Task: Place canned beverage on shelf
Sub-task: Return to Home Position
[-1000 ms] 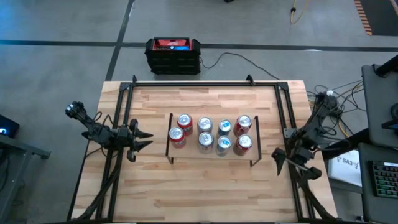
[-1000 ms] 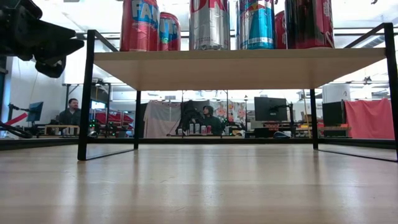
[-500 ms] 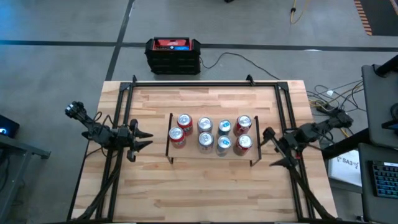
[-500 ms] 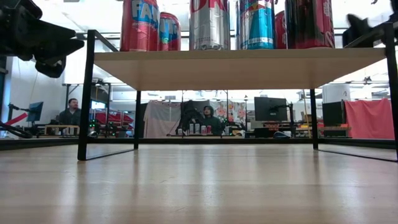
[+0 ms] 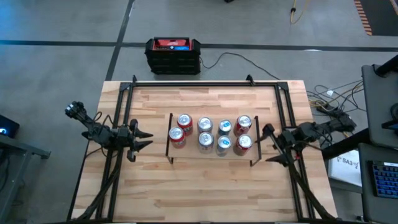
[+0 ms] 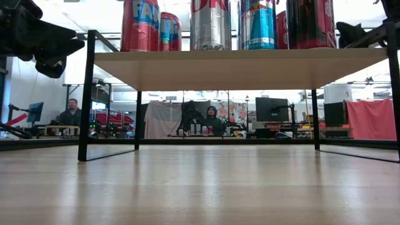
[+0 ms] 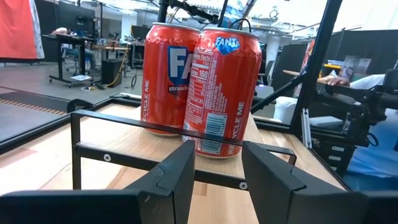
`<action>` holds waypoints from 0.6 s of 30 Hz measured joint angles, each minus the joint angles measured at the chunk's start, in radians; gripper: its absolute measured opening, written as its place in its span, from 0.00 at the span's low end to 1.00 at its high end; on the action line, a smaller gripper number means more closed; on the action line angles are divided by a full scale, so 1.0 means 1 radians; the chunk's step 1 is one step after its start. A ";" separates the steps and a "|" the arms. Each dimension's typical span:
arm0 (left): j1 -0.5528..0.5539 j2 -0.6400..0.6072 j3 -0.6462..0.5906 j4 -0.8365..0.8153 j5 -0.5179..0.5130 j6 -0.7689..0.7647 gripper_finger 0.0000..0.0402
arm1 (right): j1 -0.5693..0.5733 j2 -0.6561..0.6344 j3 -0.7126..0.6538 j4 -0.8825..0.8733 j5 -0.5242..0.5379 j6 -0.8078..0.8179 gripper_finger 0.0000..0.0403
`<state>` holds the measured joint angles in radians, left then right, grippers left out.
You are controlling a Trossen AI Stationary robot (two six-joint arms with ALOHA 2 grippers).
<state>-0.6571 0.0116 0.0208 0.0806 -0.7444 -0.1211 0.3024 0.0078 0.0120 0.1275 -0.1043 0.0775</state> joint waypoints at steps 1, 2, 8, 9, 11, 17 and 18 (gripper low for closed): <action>0.000 0.000 0.000 0.000 0.000 0.000 0.29 | -0.010 0.000 0.000 0.000 0.000 0.000 0.99; 0.000 0.000 0.000 0.000 0.000 0.000 0.29 | -0.022 0.000 0.000 0.000 0.000 -0.001 0.99; 0.000 0.000 0.000 0.000 0.000 0.000 0.29 | -0.094 0.001 0.000 0.000 0.001 -0.001 0.99; 0.000 0.000 0.000 0.000 0.000 0.000 0.29 | -0.104 0.001 0.000 0.000 0.001 -0.001 0.99; 0.000 0.000 0.000 0.000 0.000 0.000 0.29 | -0.124 0.001 0.000 0.000 0.001 -0.001 0.99; 0.000 0.000 0.000 0.000 0.000 0.000 0.29 | -0.139 0.002 -0.001 0.000 0.002 -0.001 0.99; 0.000 0.000 0.000 0.000 0.000 0.000 0.29 | -0.139 0.002 -0.001 0.000 0.002 -0.001 0.99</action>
<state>-0.6573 0.0116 0.0208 0.0807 -0.7441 -0.1211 0.1631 0.0101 0.0113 0.1272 -0.1024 0.0761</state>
